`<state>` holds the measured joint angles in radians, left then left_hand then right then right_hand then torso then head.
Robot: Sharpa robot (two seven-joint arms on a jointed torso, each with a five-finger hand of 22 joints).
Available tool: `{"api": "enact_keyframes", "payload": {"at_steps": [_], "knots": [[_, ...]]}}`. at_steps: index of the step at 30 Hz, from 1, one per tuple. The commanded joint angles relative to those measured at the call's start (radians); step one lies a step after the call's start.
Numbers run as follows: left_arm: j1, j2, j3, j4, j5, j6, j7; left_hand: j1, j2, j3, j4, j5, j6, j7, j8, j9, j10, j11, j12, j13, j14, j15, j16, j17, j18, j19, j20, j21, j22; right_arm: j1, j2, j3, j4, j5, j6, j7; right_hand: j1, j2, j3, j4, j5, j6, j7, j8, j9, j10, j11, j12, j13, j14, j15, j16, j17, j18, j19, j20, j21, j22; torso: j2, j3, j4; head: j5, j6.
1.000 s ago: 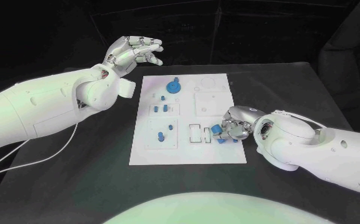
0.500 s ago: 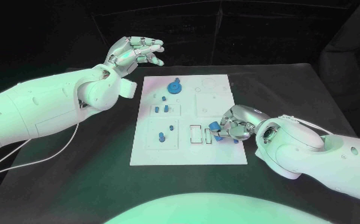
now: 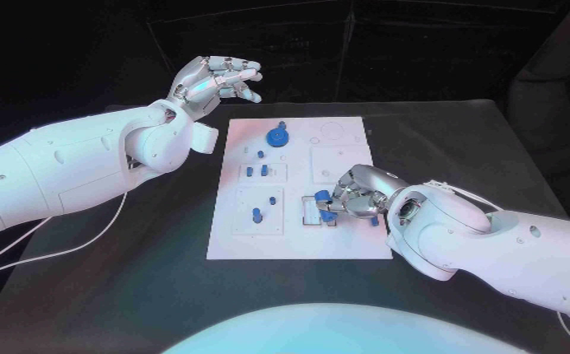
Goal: Assemble the parts on the task board
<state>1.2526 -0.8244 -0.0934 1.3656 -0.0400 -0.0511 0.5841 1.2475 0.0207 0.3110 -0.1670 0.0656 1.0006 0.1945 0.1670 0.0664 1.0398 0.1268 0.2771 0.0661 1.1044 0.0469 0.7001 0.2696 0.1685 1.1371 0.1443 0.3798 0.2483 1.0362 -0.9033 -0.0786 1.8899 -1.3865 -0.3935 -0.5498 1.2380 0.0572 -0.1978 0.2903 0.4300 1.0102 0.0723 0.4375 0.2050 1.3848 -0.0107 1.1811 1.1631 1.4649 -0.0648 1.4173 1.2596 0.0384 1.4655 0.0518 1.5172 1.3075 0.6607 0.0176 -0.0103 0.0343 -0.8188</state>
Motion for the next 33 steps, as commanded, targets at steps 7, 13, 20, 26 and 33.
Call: {"api": "enact_keyframes", "payload": {"at_steps": [7, 13, 20, 26, 33], "knots": [[0.002, 0.001, 0.001, 0.009, 0.004, 0.009, 0.009, -0.004, 0.006, 0.001, -0.005, 0.004, -0.003, 0.001, -0.001, 0.001, -0.007, 0.000, 0.006, 0.000, 0.007, 0.001, -0.007, -0.001, 0.013, 0.009, 0.001, -0.005, -0.002, 0.002, 0.047, 0.001, -0.038, -0.001, 0.030, -0.040, -0.026, -0.005, -0.019, -0.001, -0.015, 0.016, -0.009, 0.011, 0.011, 0.009, -0.001, -0.011, -0.002, 0.053, -0.010, 0.005, 0.005, -0.016, 0.044, -0.010, 0.004, 0.179, 0.001, 0.0000, 0.0009, 0.005, 0.000], [0.002, 0.002, 0.001, 0.010, 0.004, 0.014, 0.007, -0.004, 0.006, 0.001, -0.005, 0.004, -0.003, 0.001, -0.001, 0.001, -0.007, 0.000, 0.006, 0.000, 0.007, 0.001, -0.007, -0.001, 0.013, 0.009, 0.001, -0.005, -0.002, 0.002, 0.071, 0.001, -0.050, -0.008, 0.020, -0.050, -0.030, -0.004, -0.022, 0.000, -0.019, 0.017, -0.010, 0.013, 0.013, 0.008, -0.002, -0.015, -0.005, 0.053, -0.011, 0.005, 0.005, -0.016, 0.043, -0.011, 0.004, 0.179, 0.001, 0.0014, -0.0007, 0.010, -0.001], [0.003, 0.002, 0.001, 0.009, 0.004, 0.015, 0.005, -0.004, 0.006, 0.001, -0.005, 0.004, -0.003, 0.001, -0.001, 0.001, -0.007, 0.000, 0.006, 0.000, 0.007, 0.001, -0.007, -0.001, 0.013, 0.009, 0.001, -0.005, -0.002, 0.002, 0.087, 0.001, -0.061, -0.023, -0.010, -0.056, -0.078, -0.002, -0.065, -0.001, -0.198, 0.000, -0.007, 0.014, 0.027, -0.018, 0.001, -0.083, -0.056, 0.049, -0.009, -0.006, -0.011, -0.013, 0.034, -0.012, -0.004, 0.166, 0.000, 0.0004, -0.0001, 0.011, -0.003], [0.003, 0.001, 0.001, 0.010, 0.004, 0.017, 0.005, 0.000, 0.004, 0.001, -0.011, 0.004, -0.002, 0.000, 0.000, 0.001, -0.007, -0.001, 0.006, 0.000, 0.007, 0.000, -0.008, -0.002, 0.013, 0.010, 0.000, -0.006, -0.003, 0.002, 0.092, 0.001, -0.064, -0.032, -0.011, -0.057, -0.125, -0.030, -0.099, 0.002, -0.377, -0.015, -0.002, 0.017, 0.041, -0.047, 0.005, -0.168, -0.122, 0.046, -0.005, -0.019, -0.028, -0.009, 0.023, -0.008, -0.013, 0.153, -0.001, 0.0012, -0.0021, 0.014, -0.005], [0.003, 0.000, 0.001, 0.010, 0.004, 0.018, 0.005, 0.001, 0.002, 0.000, -0.012, 0.004, -0.003, 0.000, 0.000, 0.001, -0.007, -0.001, 0.007, 0.000, 0.007, 0.000, -0.008, -0.002, 0.013, 0.010, 0.000, -0.006, -0.004, 0.002, 0.087, 0.001, -0.057, -0.047, -0.003, -0.052, -0.113, -0.044, -0.089, -0.004, -0.374, -0.018, -0.002, 0.020, 0.047, -0.054, 0.006, -0.194, -0.141, 0.045, -0.005, -0.023, -0.031, -0.008, 0.022, -0.007, -0.015, 0.151, -0.001, 0.0016, -0.0012, 0.014, -0.005]]}}
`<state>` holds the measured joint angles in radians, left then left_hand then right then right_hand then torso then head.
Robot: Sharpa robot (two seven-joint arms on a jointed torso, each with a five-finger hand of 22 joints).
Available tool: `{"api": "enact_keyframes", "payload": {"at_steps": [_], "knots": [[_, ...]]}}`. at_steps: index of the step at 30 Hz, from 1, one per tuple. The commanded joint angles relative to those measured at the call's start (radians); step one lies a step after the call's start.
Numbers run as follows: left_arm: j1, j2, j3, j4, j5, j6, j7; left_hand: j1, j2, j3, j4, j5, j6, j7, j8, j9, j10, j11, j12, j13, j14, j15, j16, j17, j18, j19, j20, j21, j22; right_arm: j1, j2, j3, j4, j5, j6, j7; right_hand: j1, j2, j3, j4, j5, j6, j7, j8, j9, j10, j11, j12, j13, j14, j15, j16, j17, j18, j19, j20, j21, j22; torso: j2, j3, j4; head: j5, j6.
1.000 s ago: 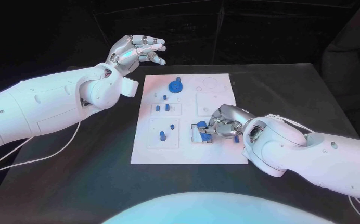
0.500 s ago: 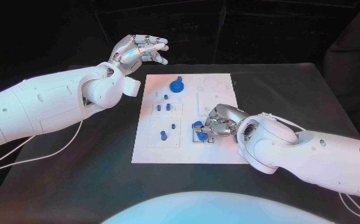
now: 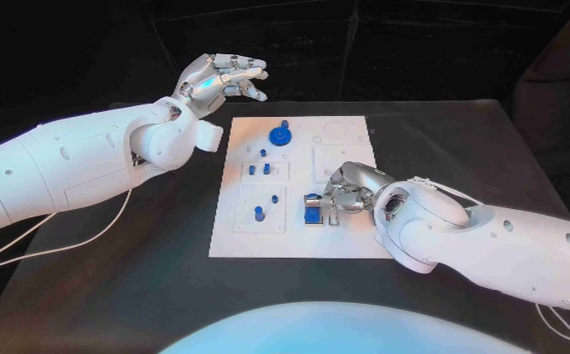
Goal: Assemble the parts on the task board
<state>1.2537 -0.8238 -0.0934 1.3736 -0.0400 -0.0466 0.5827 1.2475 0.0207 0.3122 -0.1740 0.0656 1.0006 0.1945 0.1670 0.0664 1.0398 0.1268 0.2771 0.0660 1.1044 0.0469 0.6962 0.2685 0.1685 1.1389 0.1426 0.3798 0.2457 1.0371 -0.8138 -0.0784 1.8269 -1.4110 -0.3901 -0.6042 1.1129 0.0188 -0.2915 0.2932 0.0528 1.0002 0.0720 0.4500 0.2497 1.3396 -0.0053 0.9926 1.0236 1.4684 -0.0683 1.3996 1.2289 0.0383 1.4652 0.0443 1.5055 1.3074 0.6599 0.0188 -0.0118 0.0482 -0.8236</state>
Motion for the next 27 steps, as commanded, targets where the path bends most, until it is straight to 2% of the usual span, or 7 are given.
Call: {"api": "enact_keyframes", "payload": {"at_steps": [1, 5, 10, 19, 27], "knots": [[0.002, -0.001, 0.001, 0.002, 0.004, 0.013, 0.006, 0.001, 0.002, -0.001, -0.005, 0.004, -0.003, 0.000, 0.000, 0.001, -0.007, -0.001, 0.007, 0.000, 0.007, 0.000, -0.004, -0.001, 0.013, 0.008, 0.001, -0.006, -0.001, 0.001, -0.004, 0.001, 0.009, -0.023, -0.001, 0.007, 0.027, -0.005, 0.011, -0.010, 0.009, -0.009, -0.002, 0.008, 0.004, -0.008, 0.000, -0.007, -0.002, 0.042, -0.001, -0.005, 0.001, -0.008, 0.023, 0.000, -0.003, 0.152, 0.000, 0.0005, 0.0000, 0.000, 0.000], [0.002, -0.002, 0.001, 0.003, 0.004, 0.013, 0.006, 0.001, 0.002, -0.001, -0.005, 0.004, -0.003, 0.000, 0.000, 0.001, -0.007, -0.001, 0.007, 0.000, 0.007, 0.000, -0.004, -0.001, 0.013, 0.008, 0.001, -0.006, -0.001, 0.001, -0.009, 0.001, 0.020, -0.025, 0.022, 0.025, 0.126, -0.010, 0.032, -0.058, 0.065, -0.007, -0.004, 0.017, 0.015, -0.002, -0.002, -0.011, 0.001, 0.043, -0.003, -0.005, 0.004, -0.009, 0.024, 0.000, -0.003, 0.154, 0.001, 0.0012, -0.0007, 0.001, -0.002], [0.002, -0.003, 0.001, 0.003, 0.004, 0.013, 0.006, 0.001, 0.002, -0.001, -0.005, 0.004, -0.003, 0.000, 0.000, 0.001, -0.007, -0.001, 0.007, 0.000, 0.007, 0.000, -0.004, -0.001, 0.013, 0.008, 0.001, -0.006, -0.001, 0.001, -0.012, 0.001, 0.030, -0.030, 0.046, 0.040, 0.190, -0.015, 0.039, -0.104, 0.085, -0.008, -0.005, 0.025, 0.024, 0.001, -0.003, -0.013, 0.003, 0.044, -0.004, -0.005, 0.007, -0.010, 0.027, -0.002, -0.001, 0.157, 0.000, 0.0006, -0.0008, 0.001, -0.005], [0.002, -0.003, 0.001, 0.001, 0.004, 0.012, 0.006, 0.001, 0.002, -0.001, -0.005, 0.004, -0.003, 0.000, 0.000, 0.001, -0.007, -0.001, 0.007, 0.000, 0.007, 0.000, -0.004, -0.001, 0.013, 0.008, 0.001, -0.006, -0.001, 0.001, -0.013, 0.001, 0.030, -0.049, 0.054, 0.041, 0.205, -0.012, 0.040, -0.117, 0.085, -0.006, -0.005, 0.029, 0.028, 0.006, -0.004, -0.007, 0.011, 0.045, -0.005, -0.003, 0.011, -0.011, 0.029, -0.002, 0.001, 0.160, 0.001, 0.0004, 0.0002, 0.001, -0.006], [0.002, -0.003, 0.001, 0.000, 0.004, 0.011, 0.005, 0.001, 0.002, -0.001, -0.005, 0.004, -0.003, 0.000, 0.000, 0.001, -0.007, -0.001, 0.007, 0.000, 0.007, 0.000, -0.004, -0.001, 0.013, 0.008, 0.001, -0.006, -0.001, 0.001, -0.011, 0.001, 0.009, -0.068, 0.064, 0.014, 0.212, 0.010, 0.043, -0.124, 0.097, -0.001, -0.008, 0.037, 0.035, 0.014, -0.006, 0.000, 0.019, 0.046, -0.006, -0.002, 0.015, -0.012, 0.032, -0.004, 0.003, 0.164, 0.001, 0.0000, -0.0004, 0.000, -0.006]]}}
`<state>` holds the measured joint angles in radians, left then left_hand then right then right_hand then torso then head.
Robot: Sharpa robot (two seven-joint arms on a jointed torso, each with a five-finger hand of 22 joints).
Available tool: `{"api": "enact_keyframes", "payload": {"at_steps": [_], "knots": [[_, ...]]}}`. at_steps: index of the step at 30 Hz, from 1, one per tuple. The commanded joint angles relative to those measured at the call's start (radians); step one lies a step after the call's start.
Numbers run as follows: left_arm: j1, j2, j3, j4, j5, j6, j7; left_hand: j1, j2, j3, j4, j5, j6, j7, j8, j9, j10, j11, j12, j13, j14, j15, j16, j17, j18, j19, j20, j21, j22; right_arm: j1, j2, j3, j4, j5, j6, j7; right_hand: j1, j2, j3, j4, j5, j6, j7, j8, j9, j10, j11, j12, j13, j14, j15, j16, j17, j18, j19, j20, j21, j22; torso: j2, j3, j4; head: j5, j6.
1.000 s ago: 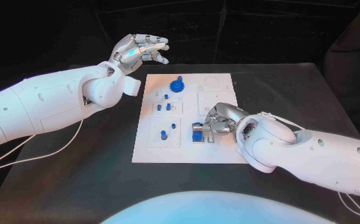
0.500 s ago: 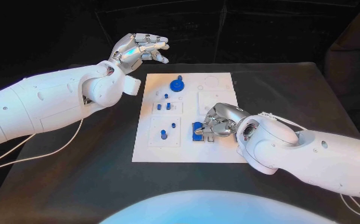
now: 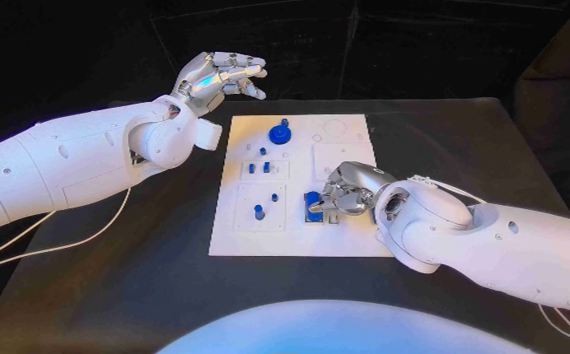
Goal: Assemble the parts on the task board
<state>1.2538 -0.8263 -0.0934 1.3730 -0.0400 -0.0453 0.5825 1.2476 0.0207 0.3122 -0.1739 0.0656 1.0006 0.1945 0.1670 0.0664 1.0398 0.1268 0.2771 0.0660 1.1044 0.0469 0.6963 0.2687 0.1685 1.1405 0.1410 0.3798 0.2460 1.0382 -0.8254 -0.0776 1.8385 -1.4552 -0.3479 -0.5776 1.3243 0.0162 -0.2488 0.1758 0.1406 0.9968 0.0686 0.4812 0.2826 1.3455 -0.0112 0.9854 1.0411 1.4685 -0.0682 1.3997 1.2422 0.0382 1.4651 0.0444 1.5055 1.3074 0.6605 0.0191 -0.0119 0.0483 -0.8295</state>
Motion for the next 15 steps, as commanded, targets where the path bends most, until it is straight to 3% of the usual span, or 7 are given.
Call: {"api": "enact_keyframes", "payload": {"at_steps": [1, 9, 15], "knots": [[0.002, 0.000, 0.001, 0.001, 0.004, 0.010, 0.005, 0.001, 0.002, -0.001, -0.005, 0.004, -0.003, 0.000, 0.000, 0.001, -0.007, -0.001, 0.007, 0.000, 0.007, 0.000, -0.004, -0.001, 0.013, 0.007, 0.003, -0.006, -0.002, 0.000, 0.001, 0.000, -0.004, -0.026, 0.024, -0.014, 0.002, 0.015, 0.000, -0.009, 0.013, 0.003, -0.005, 0.007, 0.003, 0.008, -0.001, 0.007, 0.002, 0.046, -0.007, -0.002, 0.002, -0.011, 0.032, -0.004, 0.002, 0.164, 0.000, -0.0005, -0.0009, -0.001, 0.000], [0.002, -0.001, 0.001, 0.001, 0.004, 0.008, 0.005, 0.001, 0.002, -0.001, -0.005, 0.004, -0.003, 0.000, 0.000, 0.001, -0.007, -0.001, 0.007, 0.000, 0.007, 0.000, -0.004, -0.001, 0.013, 0.007, 0.003, -0.006, -0.002, 0.000, 0.001, 0.000, -0.009, -0.032, 0.042, -0.019, 0.014, 0.021, 0.002, -0.019, 0.020, 0.002, -0.007, 0.009, 0.005, 0.009, -0.003, 0.005, 0.002, 0.046, -0.008, -0.002, 0.002, -0.011, 0.032, -0.005, 0.002, 0.164, -0.001, 0.0001, -0.0006, -0.002, 0.001], [0.002, 0.000, 0.001, 0.001, 0.004, 0.008, 0.005, 0.001, 0.002, -0.001, -0.005, 0.004, -0.003, 0.000, 0.000, 0.001, -0.007, -0.001, 0.007, 0.000, 0.007, 0.000, -0.004, -0.001, 0.013, 0.007, 0.003, -0.006, -0.002, 0.000, -0.001, 0.000, -0.009, -0.040, 0.026, -0.011, 0.019, 0.026, 0.003, -0.023, 0.023, 0.001, -0.007, 0.009, 0.007, 0.009, -0.003, 0.003, 0.002, 0.046, -0.009, -0.002, 0.003, -0.011, 0.031, -0.006, 0.002, 0.164, 0.000, 0.0001, 0.0015, -0.002, 0.001]]}}
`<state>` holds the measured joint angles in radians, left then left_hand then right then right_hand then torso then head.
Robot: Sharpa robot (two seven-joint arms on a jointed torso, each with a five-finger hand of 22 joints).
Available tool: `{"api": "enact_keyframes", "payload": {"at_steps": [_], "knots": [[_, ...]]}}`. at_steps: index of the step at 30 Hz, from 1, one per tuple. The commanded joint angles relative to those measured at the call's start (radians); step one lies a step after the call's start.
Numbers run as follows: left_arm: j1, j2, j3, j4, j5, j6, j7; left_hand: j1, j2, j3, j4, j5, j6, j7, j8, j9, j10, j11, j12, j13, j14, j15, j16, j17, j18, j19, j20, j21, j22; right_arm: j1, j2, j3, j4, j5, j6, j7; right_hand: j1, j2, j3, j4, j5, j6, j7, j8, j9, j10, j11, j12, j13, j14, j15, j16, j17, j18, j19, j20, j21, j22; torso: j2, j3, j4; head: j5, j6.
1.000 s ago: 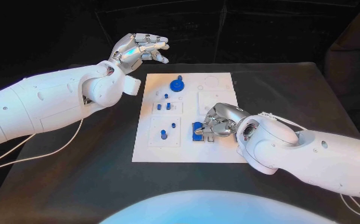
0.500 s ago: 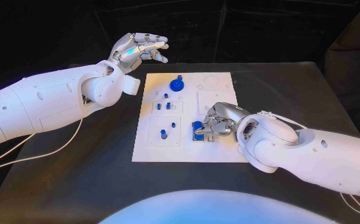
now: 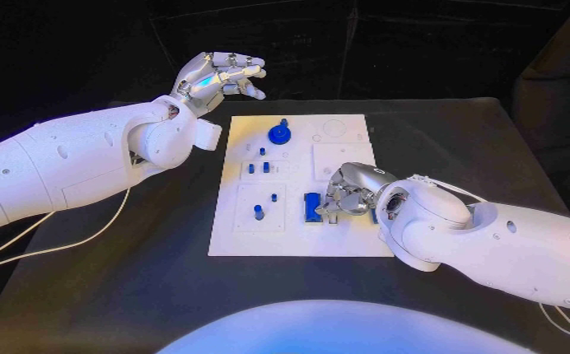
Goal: Assemble the parts on the task board
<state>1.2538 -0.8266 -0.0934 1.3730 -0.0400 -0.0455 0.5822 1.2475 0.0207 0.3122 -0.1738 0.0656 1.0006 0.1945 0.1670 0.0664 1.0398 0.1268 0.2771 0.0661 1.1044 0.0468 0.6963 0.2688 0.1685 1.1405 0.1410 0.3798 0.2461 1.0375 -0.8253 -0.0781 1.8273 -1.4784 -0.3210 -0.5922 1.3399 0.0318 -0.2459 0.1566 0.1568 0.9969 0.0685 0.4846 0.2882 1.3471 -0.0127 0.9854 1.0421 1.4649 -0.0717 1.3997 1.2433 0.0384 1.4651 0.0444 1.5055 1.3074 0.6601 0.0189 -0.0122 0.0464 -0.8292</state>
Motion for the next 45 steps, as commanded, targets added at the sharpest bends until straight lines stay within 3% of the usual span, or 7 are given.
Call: {"api": "enact_keyframes", "payload": {"at_steps": [1, 9, 15, 21, 25, 31, 45], "knots": [[0.002, 0.000, 0.001, 0.001, 0.004, 0.008, 0.005, 0.001, 0.002, -0.001, -0.005, 0.004, -0.003, 0.000, 0.000, 0.001, -0.007, -0.001, 0.007, 0.000, 0.007, 0.000, -0.004, -0.001, 0.013, 0.007, 0.003, -0.006, -0.002, 0.001, -0.003, 0.000, 0.004, -0.014, -0.012, 0.010, 0.002, 0.014, 0.000, -0.004, 0.015, 0.000, -0.007, 0.005, 0.001, 0.007, -0.001, 0.002, 0.001, 0.049, -0.005, -0.002, 0.002, -0.011, 0.031, -0.006, 0.002, 0.163, 0.000, 0.0004, 0.0014, 0.000, 0.001], [0.002, -0.003, 0.001, 0.003, 0.004, 0.008, 0.005, 0.000, 0.003, -0.001, -0.006, 0.004, -0.002, 0.000, 0.000, 0.001, -0.007, -0.001, 0.007, 0.000, 0.008, 0.000, -0.004, -0.002, 0.013, 0.008, 0.003, -0.007, -0.002, 0.002, -0.077, 0.001, 0.047, 0.062, -0.106, 0.103, -0.009, 0.029, -0.014, 0.004, 0.112, -0.053, 0.012, -0.034, -0.012, 0.002, 0.013, -0.008, -0.001, 0.048, 0.004, -0.008, -0.006, -0.010, 0.026, 0.000, -0.003, 0.157, 0.000, 0.0006, -0.0016, -0.002, 0.002], [0.002, -0.005, 0.001, 0.007, 0.004, 0.008, 0.006, 0.000, 0.003, -0.001, -0.006, 0.004, -0.002, 0.000, 0.000, 0.001, -0.007, -0.001, 0.007, 0.000, 0.008, 0.000, -0.004, -0.002, 0.013, 0.008, 0.003, -0.007, -0.002, 0.014, -0.199, 0.001, 0.076, 0.094, -0.055, 0.112, -0.003, 0.040, -0.021, 0.004, 0.121, -0.091, 0.032, -0.088, -0.035, -0.003, 0.029, -0.017, -0.004, 0.048, 0.018, -0.008, -0.004, -0.010, 0.026, 0.012, -0.003, 0.158, -0.004, -0.0009, -0.0057, -0.015, 0.006], [0.002, -0.003, 0.001, 0.010, 0.004, 0.009, 0.007, 0.000, 0.003, -0.001, -0.006, 0.004, -0.002, 0.000, 0.000, 0.001, -0.007, -0.001, 0.007, 0.000, 0.008, 0.000, -0.004, -0.002, 0.013, 0.008, 0.003, -0.007, -0.002, 0.018, -0.265, 0.001, 0.079, 0.047, 0.000, 0.087, -0.004, 0.042, -0.025, 0.006, 0.121, -0.075, 0.031, -0.091, -0.036, -0.004, 0.029, -0.017, -0.002, 0.048, 0.020, -0.008, -0.002, -0.011, 0.028, 0.015, -0.001, 0.161, -0.003, 0.0019, -0.0109, -0.024, 0.011], [0.001, -0.001, 0.000, 0.010, 0.004, 0.011, 0.007, 0.000, 0.003, -0.001, -0.006, 0.004, -0.002, 0.000, 0.000, 0.001, -0.007, -0.001, 0.007, 0.000, 0.008, 0.000, -0.004, -0.002, 0.013, 0.008, 0.003, -0.007, -0.002, 0.018, -0.276, 0.000, 0.079, 0.022, 0.034, 0.059, -0.012, 0.043, -0.034, 0.012, 0.118, -0.050, 0.026, -0.092, -0.037, 0.000, 0.026, -0.012, 0.004, 0.048, 0.018, -0.008, -0.002, -0.011, 0.029, 0.015, 0.000, 0.162, -0.004, 0.0040, -0.0129, -0.024, 0.010], [0.001, 0.000, -0.002, 0.009, 0.004, 0.013, 0.007, 0.000, 0.004, -0.001, -0.006, 0.004, -0.002, 0.000, 0.000, 0.001, -0.006, -0.001, 0.008, 0.000, 0.008, 0.000, -0.004, -0.002, 0.013, 0.008, 0.003, -0.007, -0.003, 0.017, -0.275, 0.000, 0.069, -0.013, 0.065, 0.028, -0.024, 0.042, -0.046, 0.021, 0.111, -0.035, 0.023, -0.097, -0.038, 0.021, 0.023, 0.037, 0.048, 0.049, 0.016, -0.005, 0.003, -0.012, 0.032, 0.014, 0.002, 0.166, -0.003, 0.0025, -0.0096, -0.027, 0.009], [0.001, -0.001, -0.006, 0.007, 0.004, 0.015, 0.007, 0.000, 0.004, -0.001, -0.006, 0.004, -0.002, 0.000, 0.001, 0.001, -0.006, -0.001, 0.008, 0.000, 0.008, 0.000, -0.004, -0.002, 0.013, 0.008, 0.003, -0.007, -0.003, 0.012, -0.227, -0.001, 0.034, -0.031, 0.135, 0.002, -0.034, 0.038, -0.057, 0.030, 0.101, -0.027, 0.021, -0.101, -0.039, 0.021, 0.022, 0.040, 0.053, 0.049, 0.015, -0.006, 0.003, -0.011, 0.032, 0.013, 0.001, 0.165, -0.004, 0.0021, -0.0104, -0.024, 0.005]]}}
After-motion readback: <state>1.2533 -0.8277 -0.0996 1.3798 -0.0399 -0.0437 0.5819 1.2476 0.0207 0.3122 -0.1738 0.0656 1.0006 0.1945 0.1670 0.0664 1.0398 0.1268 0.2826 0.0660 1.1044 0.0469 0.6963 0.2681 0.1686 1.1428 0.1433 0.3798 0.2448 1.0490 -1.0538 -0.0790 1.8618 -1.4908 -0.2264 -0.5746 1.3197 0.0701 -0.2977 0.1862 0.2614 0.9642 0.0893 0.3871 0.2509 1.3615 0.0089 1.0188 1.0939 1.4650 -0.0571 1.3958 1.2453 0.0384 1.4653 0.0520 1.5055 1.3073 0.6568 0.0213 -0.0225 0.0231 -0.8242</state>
